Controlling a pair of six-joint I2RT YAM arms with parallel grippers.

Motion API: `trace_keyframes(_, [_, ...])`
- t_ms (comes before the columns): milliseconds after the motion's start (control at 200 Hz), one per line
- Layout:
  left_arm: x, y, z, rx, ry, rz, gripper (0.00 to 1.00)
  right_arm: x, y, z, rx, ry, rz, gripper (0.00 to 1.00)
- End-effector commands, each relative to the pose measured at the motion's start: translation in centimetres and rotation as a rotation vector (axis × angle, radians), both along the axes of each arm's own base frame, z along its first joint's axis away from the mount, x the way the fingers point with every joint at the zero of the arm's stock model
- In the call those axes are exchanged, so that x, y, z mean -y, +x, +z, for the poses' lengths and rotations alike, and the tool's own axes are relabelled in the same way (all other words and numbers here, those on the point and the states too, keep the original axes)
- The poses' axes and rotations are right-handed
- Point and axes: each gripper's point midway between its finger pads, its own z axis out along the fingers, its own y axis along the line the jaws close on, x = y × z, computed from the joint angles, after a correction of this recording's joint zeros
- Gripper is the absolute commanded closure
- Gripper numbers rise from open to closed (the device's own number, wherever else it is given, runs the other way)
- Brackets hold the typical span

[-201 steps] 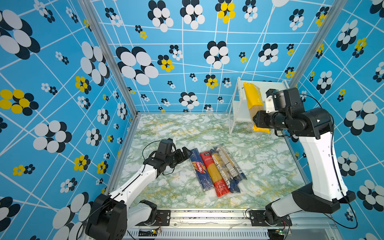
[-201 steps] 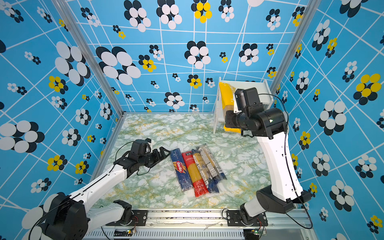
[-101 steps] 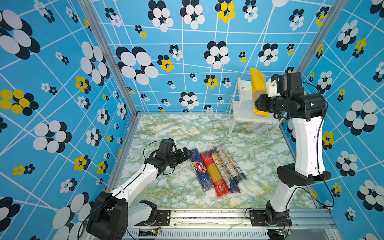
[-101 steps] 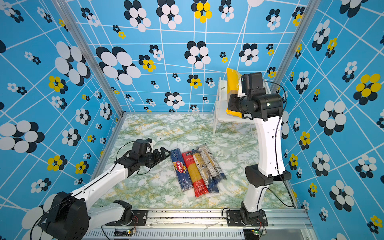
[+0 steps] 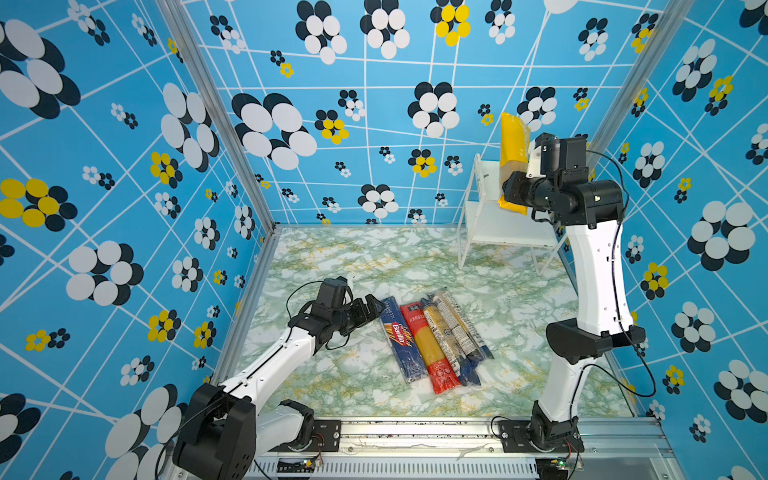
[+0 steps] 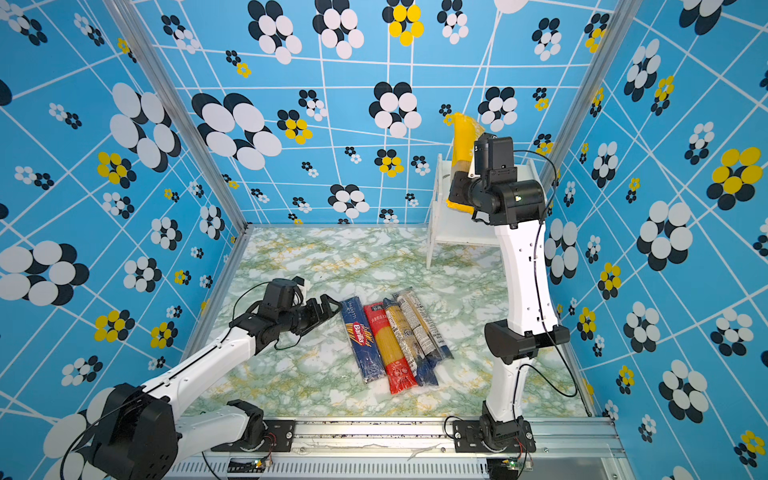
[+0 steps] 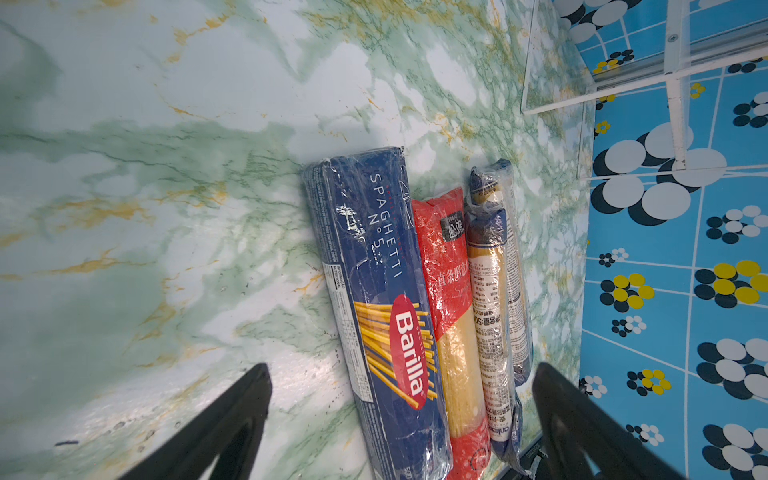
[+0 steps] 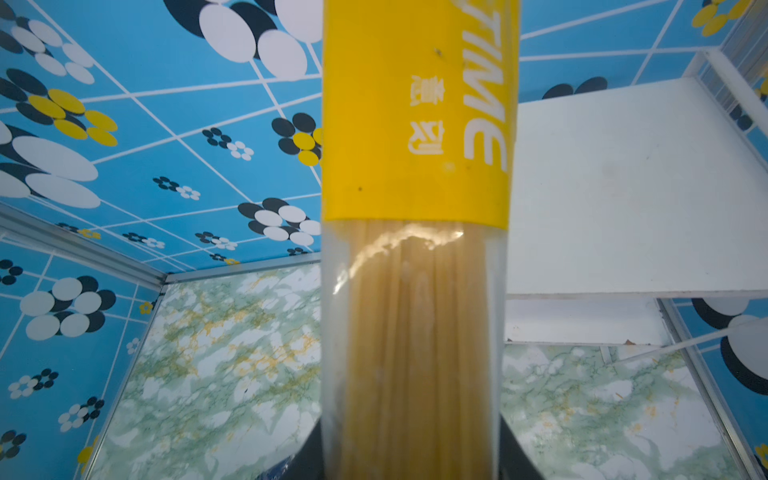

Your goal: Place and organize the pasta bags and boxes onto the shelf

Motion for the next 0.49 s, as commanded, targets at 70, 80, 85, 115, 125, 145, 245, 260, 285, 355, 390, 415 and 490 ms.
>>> trace_keyframes(70, [0.3, 0.0, 0.7, 0.017, 0.011, -0.026, 0.01, 0.5, 2.9, 6.7, 0.298, 0.014, -0.053, 1.0])
trace_keyframes(80, [0.3, 0.0, 0.7, 0.016, 0.01, -0.027, 0.01, 0.5, 3.0, 6.7, 0.299, 0.013, -0.053, 1.0])
trace_keyframes(85, [0.3, 0.0, 0.8, 0.017, 0.01, -0.026, 0.01, 0.5, 3.1, 6.7, 0.301, 0.012, -0.053, 1.0])
trace_keyframes(115, [0.3, 0.0, 0.7, 0.015, 0.01, -0.027, 0.01, 0.5, 3.4, 6.7, 0.308, 0.009, -0.056, 1.0])
trace_keyframes(125, [0.3, 0.0, 0.7, 0.015, 0.01, -0.027, 0.01, 0.5, 3.5, 6.7, 0.31, 0.007, -0.057, 1.0])
trace_keyframes(145, [0.4, 0.0, 0.7, 0.016, 0.01, -0.028, 0.01, 0.5, 3.8, 6.6, 0.312, 0.004, -0.063, 1.0])
trace_keyframes(245, [0.3, -0.1, 0.7, 0.017, 0.011, -0.026, 0.01, 1.0, 4.7, 6.3, 0.319, -0.017, -0.096, 1.0])
trace_keyframes(260, [0.3, -0.1, 0.7, 0.016, 0.011, -0.026, 0.01, 1.0, 4.8, 6.2, 0.319, -0.019, -0.097, 1.0])
trace_keyframes(285, [0.3, -0.1, 0.7, 0.017, 0.012, -0.025, 0.01, 1.0, 5.0, 6.0, 0.316, -0.025, -0.1, 1.0])
trace_keyframes(355, [0.2, -0.2, 0.7, 0.018, 0.013, -0.024, 0.01, 1.1, 5.4, 5.6, 0.307, -0.03, -0.105, 1.0])
trace_keyframes(390, [0.2, -0.2, 0.6, 0.016, 0.014, -0.023, 0.01, 1.1, 5.6, 5.3, 0.301, -0.034, -0.107, 1.0])
trace_keyframes(415, [0.1, -0.3, 0.6, 0.016, 0.014, -0.023, 0.01, 1.2, 5.7, 5.0, 0.295, -0.04, -0.109, 1.0])
trace_keyframes(490, [0.1, -0.3, 0.6, 0.016, 0.017, -0.023, 0.01, 1.2, 6.0, 4.5, 0.28, -0.056, -0.107, 1.0])
